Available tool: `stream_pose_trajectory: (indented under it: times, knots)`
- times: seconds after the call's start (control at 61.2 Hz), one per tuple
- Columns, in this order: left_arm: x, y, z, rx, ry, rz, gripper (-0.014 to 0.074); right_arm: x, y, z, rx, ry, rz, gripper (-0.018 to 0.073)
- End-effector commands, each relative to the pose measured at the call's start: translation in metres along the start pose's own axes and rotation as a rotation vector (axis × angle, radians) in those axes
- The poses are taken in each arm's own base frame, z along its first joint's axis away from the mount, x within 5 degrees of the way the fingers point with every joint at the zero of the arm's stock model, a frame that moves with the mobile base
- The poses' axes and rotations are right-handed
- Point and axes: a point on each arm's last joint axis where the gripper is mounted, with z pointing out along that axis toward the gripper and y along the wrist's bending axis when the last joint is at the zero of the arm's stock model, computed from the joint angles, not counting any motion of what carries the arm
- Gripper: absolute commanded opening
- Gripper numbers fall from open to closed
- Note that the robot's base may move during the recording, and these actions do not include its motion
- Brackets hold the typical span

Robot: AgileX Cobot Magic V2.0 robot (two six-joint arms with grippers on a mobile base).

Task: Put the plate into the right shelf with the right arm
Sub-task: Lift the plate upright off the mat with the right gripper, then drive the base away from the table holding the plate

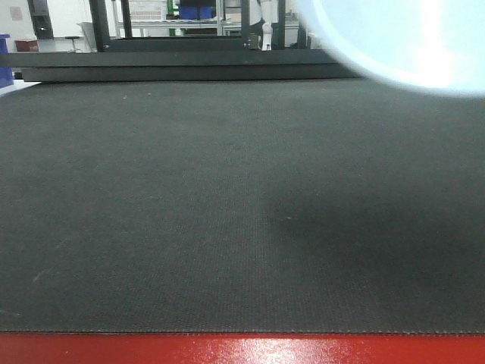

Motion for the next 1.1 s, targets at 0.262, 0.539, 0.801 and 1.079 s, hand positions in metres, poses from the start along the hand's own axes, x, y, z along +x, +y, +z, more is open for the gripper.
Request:
stream_pose_trajectory:
  times: [0.262,0.539,0.801,1.079]
  knots:
    - [-0.014,0.002,-0.002,-0.017,-0.113,-0.006,-0.0047,-0.03,-0.006,-0.076,-0.008,-0.438,-0.039,0.0055]
    - [-0.014,0.002,-0.002,-0.017,-0.113,-0.006,-0.0047,-0.03,-0.006,-0.082,-0.009,-0.463,-0.037,0.0055]
    - [-0.014,0.002,-0.002,-0.017,-0.113,-0.006,-0.0047,-0.03,-0.006,-0.082,-0.008,-0.46,-0.037,0.0055]
    - [-0.014,0.002,-0.002,-0.017,-0.113,-0.006,-0.0047,-0.03,-0.006,-0.082,-0.008,-0.46,-0.037,0.0055]
